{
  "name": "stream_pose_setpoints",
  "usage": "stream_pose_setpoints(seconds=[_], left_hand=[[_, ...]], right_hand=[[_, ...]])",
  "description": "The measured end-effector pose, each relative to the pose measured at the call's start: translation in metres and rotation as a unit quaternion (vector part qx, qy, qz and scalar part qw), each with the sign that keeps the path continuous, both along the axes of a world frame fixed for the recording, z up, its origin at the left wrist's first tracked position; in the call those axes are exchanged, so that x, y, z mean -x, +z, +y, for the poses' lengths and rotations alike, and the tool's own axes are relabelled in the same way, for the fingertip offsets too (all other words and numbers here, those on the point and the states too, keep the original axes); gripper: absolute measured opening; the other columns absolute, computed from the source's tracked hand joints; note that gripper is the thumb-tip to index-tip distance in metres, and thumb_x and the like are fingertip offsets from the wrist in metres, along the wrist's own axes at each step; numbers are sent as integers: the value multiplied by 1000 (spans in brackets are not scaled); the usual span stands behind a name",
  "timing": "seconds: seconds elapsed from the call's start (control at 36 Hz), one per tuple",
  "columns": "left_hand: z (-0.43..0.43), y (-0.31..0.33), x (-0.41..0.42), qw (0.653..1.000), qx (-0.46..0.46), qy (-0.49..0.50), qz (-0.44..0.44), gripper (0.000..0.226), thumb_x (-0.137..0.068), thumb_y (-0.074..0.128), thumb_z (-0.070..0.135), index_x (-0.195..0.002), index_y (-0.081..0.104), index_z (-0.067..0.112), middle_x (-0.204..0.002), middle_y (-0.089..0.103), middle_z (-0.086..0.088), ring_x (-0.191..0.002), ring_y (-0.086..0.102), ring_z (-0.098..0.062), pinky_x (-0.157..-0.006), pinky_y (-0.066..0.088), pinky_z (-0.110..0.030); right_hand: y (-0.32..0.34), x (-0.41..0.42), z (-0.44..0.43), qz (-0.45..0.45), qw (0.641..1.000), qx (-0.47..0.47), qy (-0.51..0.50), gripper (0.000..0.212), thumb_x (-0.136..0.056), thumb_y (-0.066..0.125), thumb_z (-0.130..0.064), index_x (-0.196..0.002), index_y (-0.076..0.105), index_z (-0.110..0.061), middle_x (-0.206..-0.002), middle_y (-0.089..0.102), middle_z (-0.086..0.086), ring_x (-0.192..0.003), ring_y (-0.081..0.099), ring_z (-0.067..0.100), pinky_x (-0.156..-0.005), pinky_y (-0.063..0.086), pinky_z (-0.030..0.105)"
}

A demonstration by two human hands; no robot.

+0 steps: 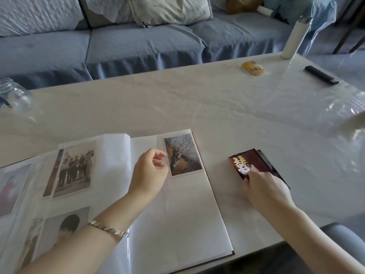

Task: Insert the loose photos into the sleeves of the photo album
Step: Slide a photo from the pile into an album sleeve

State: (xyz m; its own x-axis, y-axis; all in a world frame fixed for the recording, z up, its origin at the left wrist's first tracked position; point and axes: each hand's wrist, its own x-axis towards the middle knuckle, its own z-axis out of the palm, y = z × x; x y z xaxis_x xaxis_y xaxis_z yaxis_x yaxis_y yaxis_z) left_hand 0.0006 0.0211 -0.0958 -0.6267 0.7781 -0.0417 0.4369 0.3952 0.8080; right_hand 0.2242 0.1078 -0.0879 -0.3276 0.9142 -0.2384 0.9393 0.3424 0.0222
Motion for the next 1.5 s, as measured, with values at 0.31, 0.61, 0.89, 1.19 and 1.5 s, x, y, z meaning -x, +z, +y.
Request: stream_pose_setpoints(seconds=[0.31,0.61,0.89,1.19,1.5], left_hand=[[-16,37,-38,927,38,-99,-360,23,-90,58,30,-95,66,10,-99,70,-6,-81,70,-14,-72,56,-27],[-38,19,-26,976,-6,36,-214,20,-94,52,16,-85,68,8,-86,72,-12,-82,69,-25,-78,57,-43],[-60,31,13,995,33,49,78,30,-93,55,21,-120,46,15,-106,61,2,-87,56,-10,-57,39,-7],[-73,35,18,986,59,19,156,33,-94,54,17,-124,42,16,-103,66,-8,-89,64,-28,-72,54,-39],[-77,31,18,988,60,-29,139,36,-94,53,23,-126,40,15,-110,63,-3,-80,58,-8,-58,48,-13]], right_hand=[[16,26,-33,325,886,-294,151,28,-82,45,-11,-89,71,-1,-85,74,7,-84,70,16,-89,41,28],[-4,58,-70,340,889,-53,302,37,-89,43,-32,-111,68,-14,-121,64,1,-116,56,14,-105,35,28],[-28,36,-61,269,956,101,66,52,-96,45,-34,-144,30,-20,-153,23,-2,-141,19,14,-110,17,23],[-37,38,-71,251,965,64,46,53,-97,43,-33,-145,30,-17,-149,35,-4,-138,28,14,-107,20,22],[-38,38,-75,251,965,65,36,51,-96,45,-30,-144,33,-15,-148,38,-1,-136,32,17,-106,21,23]])
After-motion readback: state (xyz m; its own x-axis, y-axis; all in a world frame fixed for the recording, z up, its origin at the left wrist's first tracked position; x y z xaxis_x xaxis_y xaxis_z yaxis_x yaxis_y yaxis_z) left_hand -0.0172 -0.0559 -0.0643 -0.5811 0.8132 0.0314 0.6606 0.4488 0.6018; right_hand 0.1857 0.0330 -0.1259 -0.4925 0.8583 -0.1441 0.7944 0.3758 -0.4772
